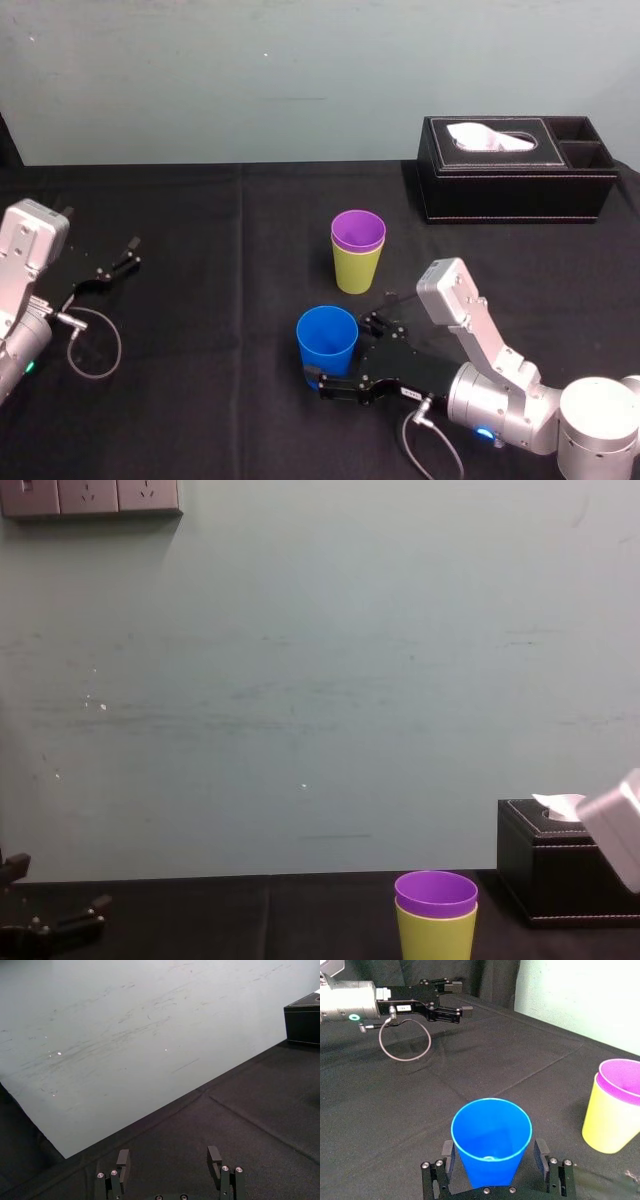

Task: Stack the three plastic cups sequentially using one hand.

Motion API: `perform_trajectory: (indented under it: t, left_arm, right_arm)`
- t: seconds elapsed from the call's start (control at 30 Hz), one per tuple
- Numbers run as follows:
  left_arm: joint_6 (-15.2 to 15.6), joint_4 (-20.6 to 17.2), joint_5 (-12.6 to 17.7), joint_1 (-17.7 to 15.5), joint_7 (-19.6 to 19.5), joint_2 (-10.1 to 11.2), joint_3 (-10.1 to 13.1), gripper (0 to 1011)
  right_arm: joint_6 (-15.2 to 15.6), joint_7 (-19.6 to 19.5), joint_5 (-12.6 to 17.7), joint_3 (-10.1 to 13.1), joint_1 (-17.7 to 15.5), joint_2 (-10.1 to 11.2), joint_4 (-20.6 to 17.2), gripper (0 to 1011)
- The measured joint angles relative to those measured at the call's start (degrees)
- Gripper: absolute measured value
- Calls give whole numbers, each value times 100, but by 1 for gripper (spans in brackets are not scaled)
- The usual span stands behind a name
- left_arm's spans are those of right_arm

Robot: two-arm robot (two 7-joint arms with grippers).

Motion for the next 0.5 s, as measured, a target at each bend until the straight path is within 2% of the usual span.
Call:
perform_trajectory:
  t: [0.5]
  left_arm:
    - [0, 0, 0, 0, 0, 0, 0, 1010]
  right_arm:
    - [40, 3, -46, -41, 77, -67, 21, 998]
